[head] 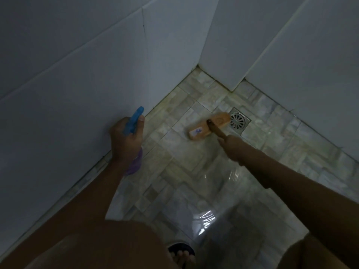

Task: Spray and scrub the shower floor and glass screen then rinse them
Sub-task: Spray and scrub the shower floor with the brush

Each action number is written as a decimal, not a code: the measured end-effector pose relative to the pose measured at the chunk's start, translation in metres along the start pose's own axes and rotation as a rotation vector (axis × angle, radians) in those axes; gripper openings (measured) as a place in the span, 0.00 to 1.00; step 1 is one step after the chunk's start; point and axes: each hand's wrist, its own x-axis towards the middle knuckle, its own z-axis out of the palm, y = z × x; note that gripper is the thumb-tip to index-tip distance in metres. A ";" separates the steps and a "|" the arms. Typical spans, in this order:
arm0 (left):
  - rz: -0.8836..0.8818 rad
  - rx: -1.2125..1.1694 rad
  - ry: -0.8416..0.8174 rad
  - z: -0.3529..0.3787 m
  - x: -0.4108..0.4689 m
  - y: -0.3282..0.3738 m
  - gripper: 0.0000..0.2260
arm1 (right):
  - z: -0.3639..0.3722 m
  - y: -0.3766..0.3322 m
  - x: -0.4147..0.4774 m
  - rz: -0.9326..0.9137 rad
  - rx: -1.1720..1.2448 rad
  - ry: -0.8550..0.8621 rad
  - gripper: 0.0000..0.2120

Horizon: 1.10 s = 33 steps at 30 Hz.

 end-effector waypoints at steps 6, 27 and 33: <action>0.010 0.004 -0.026 0.007 0.000 0.000 0.22 | -0.028 -0.064 0.047 0.023 0.152 0.095 0.16; 0.102 -0.058 -0.232 0.093 -0.012 0.049 0.20 | -0.014 0.103 -0.026 0.306 0.323 0.178 0.24; 0.177 -0.104 -0.495 0.175 -0.036 0.096 0.22 | -0.019 0.170 -0.070 0.506 0.469 0.111 0.22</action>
